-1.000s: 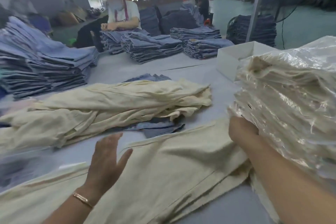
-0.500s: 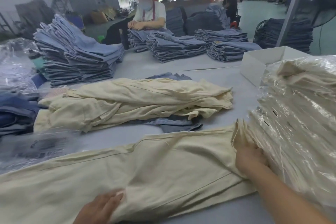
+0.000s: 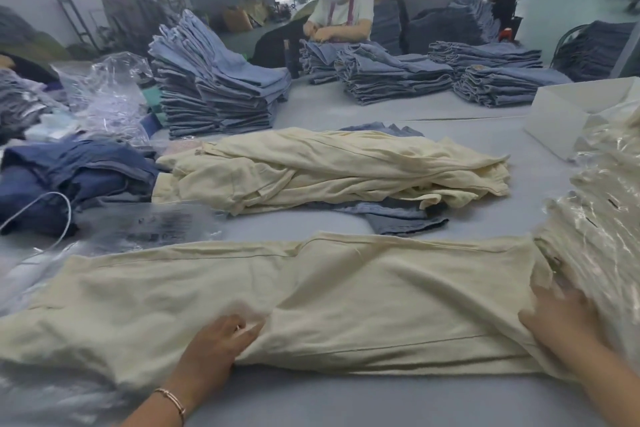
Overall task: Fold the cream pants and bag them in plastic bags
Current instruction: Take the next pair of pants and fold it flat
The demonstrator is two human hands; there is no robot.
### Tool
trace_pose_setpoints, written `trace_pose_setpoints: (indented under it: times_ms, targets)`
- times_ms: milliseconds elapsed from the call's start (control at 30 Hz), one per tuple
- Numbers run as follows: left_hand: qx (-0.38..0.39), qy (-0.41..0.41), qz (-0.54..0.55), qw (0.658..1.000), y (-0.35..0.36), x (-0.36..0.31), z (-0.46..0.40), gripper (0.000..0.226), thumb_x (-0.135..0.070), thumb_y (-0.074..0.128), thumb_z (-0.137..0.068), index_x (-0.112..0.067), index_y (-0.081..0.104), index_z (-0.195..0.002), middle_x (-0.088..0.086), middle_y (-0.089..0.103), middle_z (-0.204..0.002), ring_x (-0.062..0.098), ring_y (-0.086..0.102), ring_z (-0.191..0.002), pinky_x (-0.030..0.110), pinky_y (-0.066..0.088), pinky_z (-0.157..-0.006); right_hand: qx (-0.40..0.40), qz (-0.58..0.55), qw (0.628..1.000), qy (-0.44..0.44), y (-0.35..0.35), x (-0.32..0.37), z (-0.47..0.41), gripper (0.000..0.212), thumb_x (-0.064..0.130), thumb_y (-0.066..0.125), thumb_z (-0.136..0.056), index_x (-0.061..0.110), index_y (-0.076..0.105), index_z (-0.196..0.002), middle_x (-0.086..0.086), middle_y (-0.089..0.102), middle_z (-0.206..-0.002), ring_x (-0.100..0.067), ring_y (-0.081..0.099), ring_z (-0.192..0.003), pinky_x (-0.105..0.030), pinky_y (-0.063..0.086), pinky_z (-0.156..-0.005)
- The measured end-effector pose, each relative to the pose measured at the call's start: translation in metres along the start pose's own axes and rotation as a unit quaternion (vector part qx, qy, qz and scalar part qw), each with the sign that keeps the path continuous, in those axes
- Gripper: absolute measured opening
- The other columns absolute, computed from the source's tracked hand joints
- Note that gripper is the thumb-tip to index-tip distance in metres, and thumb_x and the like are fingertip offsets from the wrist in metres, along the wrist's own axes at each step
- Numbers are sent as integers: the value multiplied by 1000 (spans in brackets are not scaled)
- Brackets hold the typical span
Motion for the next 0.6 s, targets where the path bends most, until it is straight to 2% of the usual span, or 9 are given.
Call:
trace_pose_setpoints:
  times_ms: [133, 233, 300, 367, 433, 500, 533, 567, 600]
  targets:
    - [44, 2, -9, 999, 0, 15, 18, 65, -17, 37, -59, -33, 50, -121, -4, 58, -89, 12, 42, -82, 16, 50, -58, 38, 16, 998, 37, 6, -4, 15, 70, 36, 67, -77, 17, 40, -139, -13, 50, -136, -35, 47, -118, -34, 41, -98]
    - [58, -4, -1, 998, 1, 23, 32, 65, -18, 37, -58, -31, 59, -118, -4, 46, -96, 14, 41, -81, 17, 51, -56, 42, -42, 996, 69, 5, -6, 25, 36, 11, 66, -67, 13, 61, -103, -18, 64, -102, -36, 59, -94, -36, 50, -81]
    - [72, -16, -1, 997, 4, 21, 38, 67, -18, 36, -58, -31, 55, -121, -4, 41, -98, 14, 41, -81, 15, 50, -53, 29, -102, 992, 65, 4, -4, 32, 14, -2, 62, -66, 9, 56, -72, -17, 61, -78, -34, 59, -78, -33, 44, -64]
    - [80, -30, -7, 996, -2, 20, 43, 68, -18, 33, -57, -32, 46, -122, -4, 41, -100, 15, 50, -80, 14, 49, -51, -4, -169, 985, 30, -4, 2, 41, 28, -11, 59, -64, 10, 42, -57, -12, 50, -60, -28, 52, -63, -32, 32, -55]
    - [72, -47, -18, 996, -9, 19, 45, 73, -19, 30, -55, -33, 41, -126, -4, 47, -102, 15, 66, -73, 15, 49, -51, -49, -218, 975, 1, -16, 4, 50, 30, -15, 58, -66, 9, 41, -58, -10, 47, -57, -24, 45, -58, -33, 30, -54]
    - [94, -63, -9, 993, -9, 12, 48, 85, -18, 28, -56, -40, 22, -138, -3, 64, -101, 13, 71, -75, 18, 52, -54, -114, -259, 959, 0, -29, 0, 55, 24, -15, 60, -69, 6, 49, -66, -13, 53, -62, -24, 47, -59, -34, 33, -55]
    - [121, -68, -28, 990, -5, 9, 49, 88, -18, 28, -61, -44, 8, -142, 1, 68, -107, 14, 71, -87, 22, 54, -63, -127, -264, 956, -2, -34, 0, 59, 20, -13, 60, -72, 5, 52, -73, -16, 58, -69, -26, 51, -63, -35, 37, -57]
    - [118, -80, -43, 989, -6, 9, 48, 82, -18, 27, -69, -43, 2, -143, 6, 61, -127, 16, 63, -110, 28, 54, -81, -108, -249, 962, -8, -35, 2, 61, 17, -9, 59, -75, 5, 56, -84, -18, 63, -81, -29, 57, -73, -36, 41, -63]
    - [106, -98, -64, 987, -10, 13, 45, 77, -19, 24, -80, -41, -11, -145, 5, 38, -150, 17, 43, -134, 32, 42, -102, -60, -183, 981, -15, -32, 2, 62, 20, -2, 58, -80, 8, 58, -98, -17, 66, -97, -30, 61, -86, -35, 45, -71]
Point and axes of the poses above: each hand's wrist, its own z-axis away from the middle knuckle, its own y-axis out of the palm, x = y × z, the point moved 3 cm from there along -z, towards the middle knuckle
